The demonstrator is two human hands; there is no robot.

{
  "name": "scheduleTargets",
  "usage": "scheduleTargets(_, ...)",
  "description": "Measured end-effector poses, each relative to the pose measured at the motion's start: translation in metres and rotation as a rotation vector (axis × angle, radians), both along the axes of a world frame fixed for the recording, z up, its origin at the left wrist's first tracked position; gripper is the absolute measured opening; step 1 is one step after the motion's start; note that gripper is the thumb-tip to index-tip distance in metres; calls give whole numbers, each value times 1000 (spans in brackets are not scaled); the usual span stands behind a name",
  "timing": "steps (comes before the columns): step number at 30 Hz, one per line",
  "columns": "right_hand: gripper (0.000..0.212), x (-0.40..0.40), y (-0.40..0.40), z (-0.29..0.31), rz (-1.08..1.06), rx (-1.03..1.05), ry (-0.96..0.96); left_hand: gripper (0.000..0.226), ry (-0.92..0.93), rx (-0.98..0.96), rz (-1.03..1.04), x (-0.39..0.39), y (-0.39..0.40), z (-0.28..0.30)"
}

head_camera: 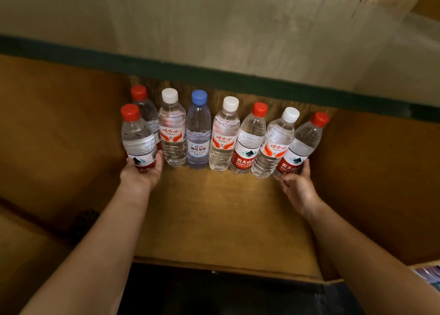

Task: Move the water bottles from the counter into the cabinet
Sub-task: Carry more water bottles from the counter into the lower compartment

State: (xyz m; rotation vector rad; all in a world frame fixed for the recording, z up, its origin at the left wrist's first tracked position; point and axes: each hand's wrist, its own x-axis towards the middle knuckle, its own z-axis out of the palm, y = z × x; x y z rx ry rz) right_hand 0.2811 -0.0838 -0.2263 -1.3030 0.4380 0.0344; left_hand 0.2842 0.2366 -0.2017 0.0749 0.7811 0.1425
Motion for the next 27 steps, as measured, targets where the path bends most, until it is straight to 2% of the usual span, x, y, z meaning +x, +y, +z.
scheduleTargets(5, 92, -2, -2, 2, 23, -1, 4, 41, -57, -51, 135, -4, -6, 1)
scheduleTargets(9, 94, -2, -3, 1, 53, -14, 19, 45, -69, -39, 87, -1, -2, -3)
scheduleTargets(13, 94, -5, -6, 0, 87, -34, 63, 53, -78, 56, -17, -10, -4, -6)
scheduleTargets(16, 87, -14, -7, 7, 57, -65, 87, 53, -38, 147, -140, -24, -11, -9)
scheduleTargets(21, 63, -46, -4, 30, -31, -172, 52, 31, 117, 421, -478, -63, -47, -22)
scheduleTargets(25, 36, -100, -13, 32, 197, -249, 85, 29, 136, 540, -676, -106, -96, -37)
scheduleTargets(27, 33, -138, -22, 29, 356, -283, 64, 25, 159, 612, -717, -128, -125, -42)
